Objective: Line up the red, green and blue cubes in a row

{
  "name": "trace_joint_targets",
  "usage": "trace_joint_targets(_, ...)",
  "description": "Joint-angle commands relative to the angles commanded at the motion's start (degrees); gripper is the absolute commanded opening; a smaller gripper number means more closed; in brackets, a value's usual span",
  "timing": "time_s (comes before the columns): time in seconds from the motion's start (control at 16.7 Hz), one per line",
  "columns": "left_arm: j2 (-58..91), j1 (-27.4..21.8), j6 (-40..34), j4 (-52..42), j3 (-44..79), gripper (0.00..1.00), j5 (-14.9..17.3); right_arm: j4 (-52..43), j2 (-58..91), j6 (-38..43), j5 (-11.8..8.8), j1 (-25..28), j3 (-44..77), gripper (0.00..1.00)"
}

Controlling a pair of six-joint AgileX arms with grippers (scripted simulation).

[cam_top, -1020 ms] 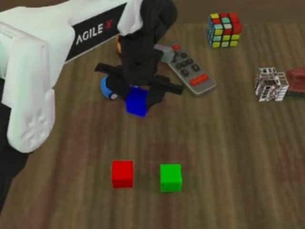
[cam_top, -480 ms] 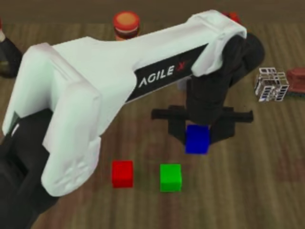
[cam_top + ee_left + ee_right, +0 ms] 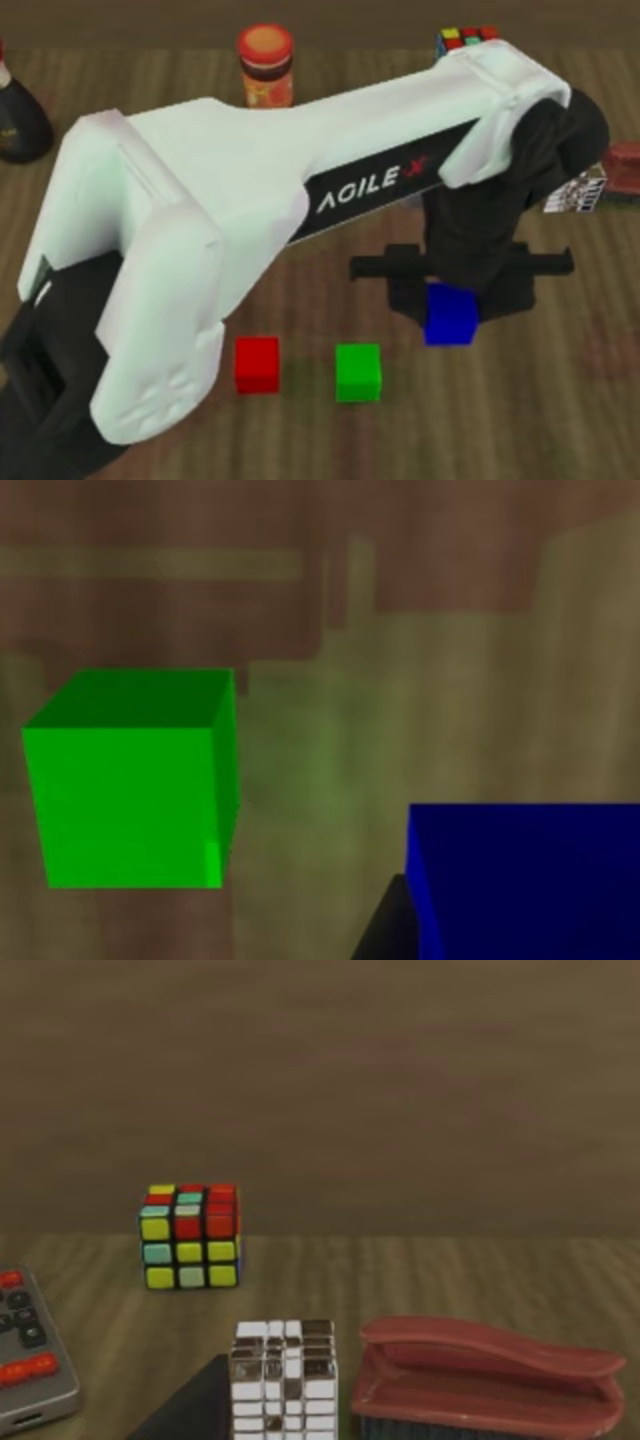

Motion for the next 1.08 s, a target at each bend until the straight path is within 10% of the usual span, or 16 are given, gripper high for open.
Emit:
trace_joint_targets(0.78, 2.08, -0.17, -0.06, 14.17, -11.84, 0.00, 0.01, 0.00, 0.00, 0.00, 0.00, 0.00, 0.00, 1.00)
trace_joint_targets(1.08, 2.08, -0.17, -0.06, 14.17, -11.84, 0.38, 0.01, 0.00, 0.00, 0.00, 0.00, 0.00, 0.00, 1.00)
